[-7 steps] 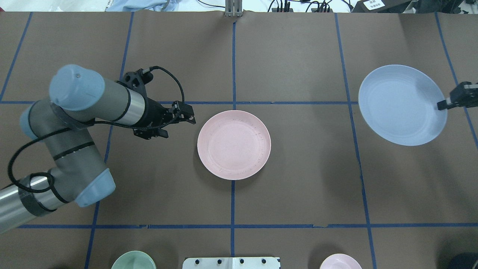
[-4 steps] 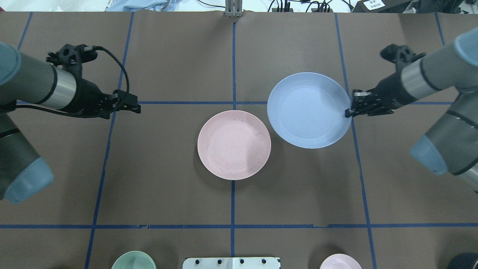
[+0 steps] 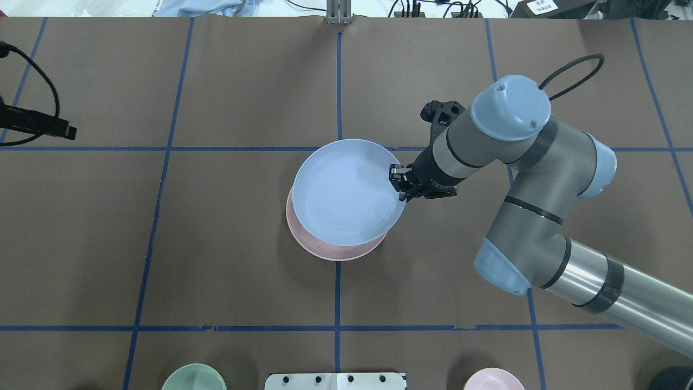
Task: Stack three plates with pink and blue
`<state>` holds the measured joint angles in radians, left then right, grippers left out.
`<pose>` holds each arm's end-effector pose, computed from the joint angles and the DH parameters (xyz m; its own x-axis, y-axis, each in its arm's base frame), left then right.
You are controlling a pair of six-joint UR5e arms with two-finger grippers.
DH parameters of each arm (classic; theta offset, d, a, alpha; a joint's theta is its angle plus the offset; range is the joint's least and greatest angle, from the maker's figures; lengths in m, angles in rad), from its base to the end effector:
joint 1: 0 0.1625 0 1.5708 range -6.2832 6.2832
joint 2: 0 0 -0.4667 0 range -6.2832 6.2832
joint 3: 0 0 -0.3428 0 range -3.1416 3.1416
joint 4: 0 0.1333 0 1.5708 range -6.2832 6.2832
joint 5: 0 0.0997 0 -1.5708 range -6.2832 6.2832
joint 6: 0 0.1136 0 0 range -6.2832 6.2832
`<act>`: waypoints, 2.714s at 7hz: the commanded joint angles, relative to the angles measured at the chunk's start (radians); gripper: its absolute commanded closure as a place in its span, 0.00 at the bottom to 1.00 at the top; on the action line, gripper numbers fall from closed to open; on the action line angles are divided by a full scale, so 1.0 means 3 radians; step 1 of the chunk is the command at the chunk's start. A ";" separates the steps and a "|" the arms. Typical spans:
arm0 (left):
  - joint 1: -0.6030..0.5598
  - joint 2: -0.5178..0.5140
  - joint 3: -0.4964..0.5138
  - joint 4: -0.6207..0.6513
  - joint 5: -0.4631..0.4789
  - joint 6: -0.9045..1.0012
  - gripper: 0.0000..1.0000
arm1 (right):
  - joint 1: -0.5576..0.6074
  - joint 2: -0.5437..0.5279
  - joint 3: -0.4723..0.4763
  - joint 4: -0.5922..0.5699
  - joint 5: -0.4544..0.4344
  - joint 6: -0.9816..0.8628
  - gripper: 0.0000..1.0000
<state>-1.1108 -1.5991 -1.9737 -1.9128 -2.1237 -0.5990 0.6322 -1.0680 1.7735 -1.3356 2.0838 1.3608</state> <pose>0.1398 -0.4480 0.4853 0.6744 0.2219 -0.7042 0.0757 0.9279 0.3649 -0.4580 -0.4316 0.3269 0.5055 0.1452 0.8505 -0.0916 0.9892 -0.1144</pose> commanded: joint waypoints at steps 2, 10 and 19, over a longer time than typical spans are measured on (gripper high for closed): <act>-0.0209 0.0058 0.0126 -0.0021 -0.0080 0.0407 0.00 | -0.0103 0.0302 -0.0282 -0.0012 -0.0053 0.0004 1.00; -0.0316 0.0069 0.0397 -0.0011 -0.0121 0.0422 0.00 | 0.0800 -0.0774 0.0346 -0.0281 0.0080 -0.1284 0.00; -0.1262 0.0246 0.0908 0.0572 -0.0433 0.2058 0.00 | 0.3122 -0.1594 -0.0431 -0.0999 0.0816 -0.5293 0.00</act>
<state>-1.4676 -1.5632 -1.7167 -1.7471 -2.2474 -0.0169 1.5224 -1.5338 1.6456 -1.6404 2.3274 -0.2226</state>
